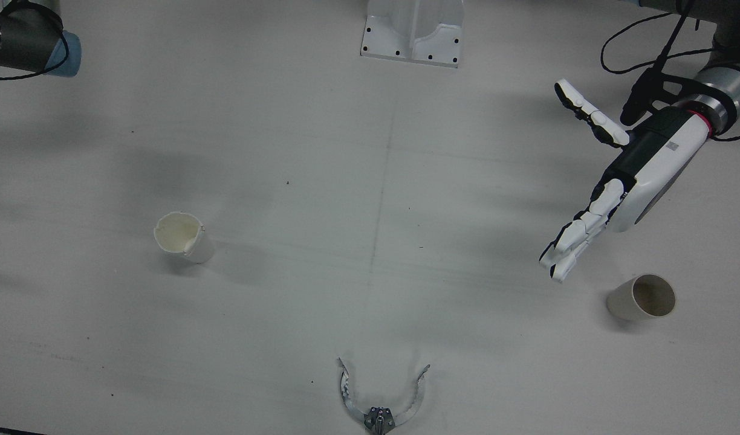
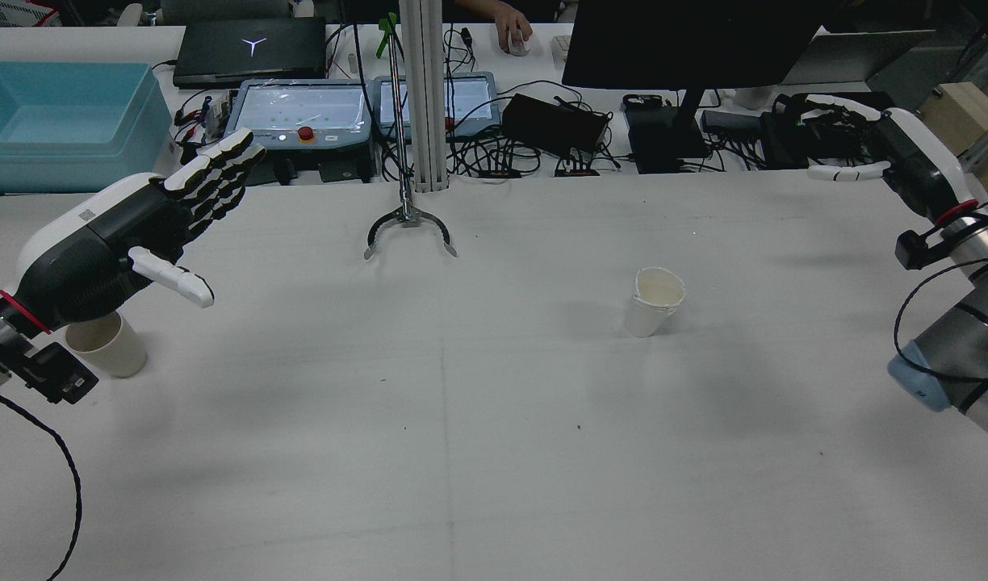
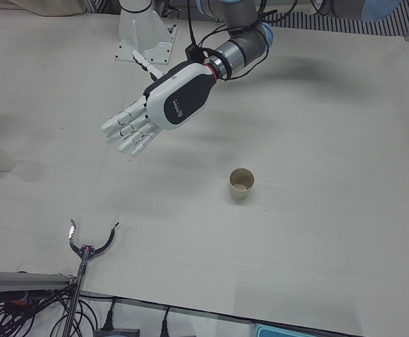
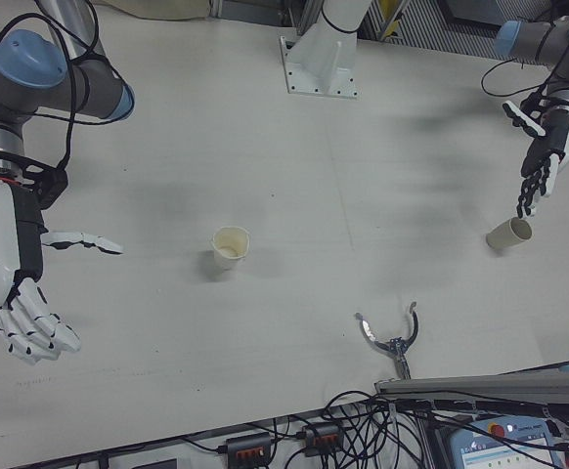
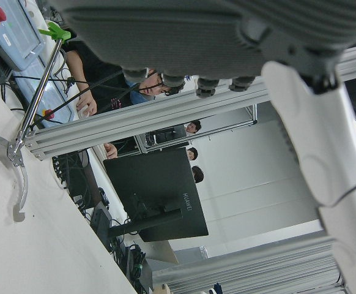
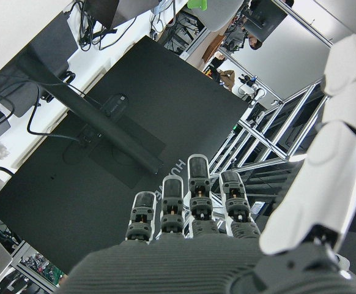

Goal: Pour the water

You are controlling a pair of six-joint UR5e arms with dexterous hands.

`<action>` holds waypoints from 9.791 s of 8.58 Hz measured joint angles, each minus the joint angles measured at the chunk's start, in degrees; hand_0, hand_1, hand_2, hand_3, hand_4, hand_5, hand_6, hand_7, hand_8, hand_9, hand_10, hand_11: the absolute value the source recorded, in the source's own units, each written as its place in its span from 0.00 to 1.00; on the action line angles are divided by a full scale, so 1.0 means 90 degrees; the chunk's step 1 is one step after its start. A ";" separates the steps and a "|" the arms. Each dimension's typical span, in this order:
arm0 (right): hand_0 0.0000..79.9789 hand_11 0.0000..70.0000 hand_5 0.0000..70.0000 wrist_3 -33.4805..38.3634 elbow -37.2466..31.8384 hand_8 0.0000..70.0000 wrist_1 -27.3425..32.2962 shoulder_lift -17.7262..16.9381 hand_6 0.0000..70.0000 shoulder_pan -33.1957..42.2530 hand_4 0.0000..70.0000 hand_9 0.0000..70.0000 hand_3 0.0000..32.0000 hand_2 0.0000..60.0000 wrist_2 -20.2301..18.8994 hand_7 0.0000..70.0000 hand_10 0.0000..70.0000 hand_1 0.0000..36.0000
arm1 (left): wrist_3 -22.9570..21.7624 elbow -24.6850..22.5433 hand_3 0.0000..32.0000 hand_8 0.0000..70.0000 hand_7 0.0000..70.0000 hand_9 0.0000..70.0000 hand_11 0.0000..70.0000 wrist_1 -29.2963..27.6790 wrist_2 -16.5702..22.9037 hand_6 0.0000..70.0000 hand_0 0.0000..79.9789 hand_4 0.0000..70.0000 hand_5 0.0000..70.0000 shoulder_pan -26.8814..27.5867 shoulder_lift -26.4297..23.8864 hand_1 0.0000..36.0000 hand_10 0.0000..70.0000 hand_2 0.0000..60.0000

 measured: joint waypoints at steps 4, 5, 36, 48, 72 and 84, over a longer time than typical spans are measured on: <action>0.58 0.00 0.07 0.0457 0.0433 0.00 -0.0192 -0.0045 0.06 -0.0052 0.09 0.00 0.00 0.24 -0.0555 0.04 0.00 0.38 | 0.0005 0.0341 0.24 0.00 0.11 0.00 0.00 -0.0186 0.0048 0.00 0.57 0.00 0.00 0.0052 -0.0013 0.27 0.00 0.00; 0.57 0.00 0.03 0.0464 0.0559 0.00 -0.0375 -0.0052 0.01 0.0120 0.05 0.00 0.00 0.20 -0.0764 0.00 0.00 0.34 | 0.0025 0.0397 0.23 0.00 0.11 0.00 0.00 -0.0255 0.0033 0.00 0.58 0.01 0.00 0.0034 0.0006 0.28 0.00 0.00; 0.52 0.00 0.07 0.0655 0.3298 0.00 -0.2092 -0.2087 0.00 0.1152 0.02 0.00 0.12 0.21 -0.1229 0.00 0.00 0.25 | 0.1047 0.5227 0.04 0.00 0.16 0.01 0.00 -0.6091 -0.1067 0.00 0.62 0.05 0.20 0.0240 0.1361 0.45 0.00 0.10; 0.49 0.00 0.06 0.0587 0.2558 0.00 -0.2001 -0.2031 0.00 0.1086 0.02 0.00 0.09 0.20 -0.1206 0.00 0.00 0.22 | -0.0480 0.4336 0.00 0.14 0.39 0.16 0.24 -0.4471 -0.1323 0.30 1.00 0.86 1.00 0.0028 0.1373 1.00 0.12 1.00; 0.53 0.06 0.03 0.0518 0.1602 0.02 -0.1149 -0.1889 0.00 0.0661 0.06 0.03 0.00 0.25 -0.0329 0.00 0.03 0.29 | -0.0968 0.3878 0.00 0.07 0.42 0.10 0.11 -0.4142 -0.1567 0.23 0.44 1.00 0.99 -0.0141 0.1741 0.96 0.07 1.00; 0.58 0.02 0.08 0.1079 0.0780 0.01 -0.0617 -0.0471 0.02 -0.3520 0.08 0.00 0.00 0.34 0.2461 0.05 0.00 0.41 | -0.1190 0.4086 0.00 0.07 0.41 0.11 0.13 -0.4318 -0.1519 0.23 0.48 1.00 1.00 -0.0503 0.1753 0.99 0.08 1.00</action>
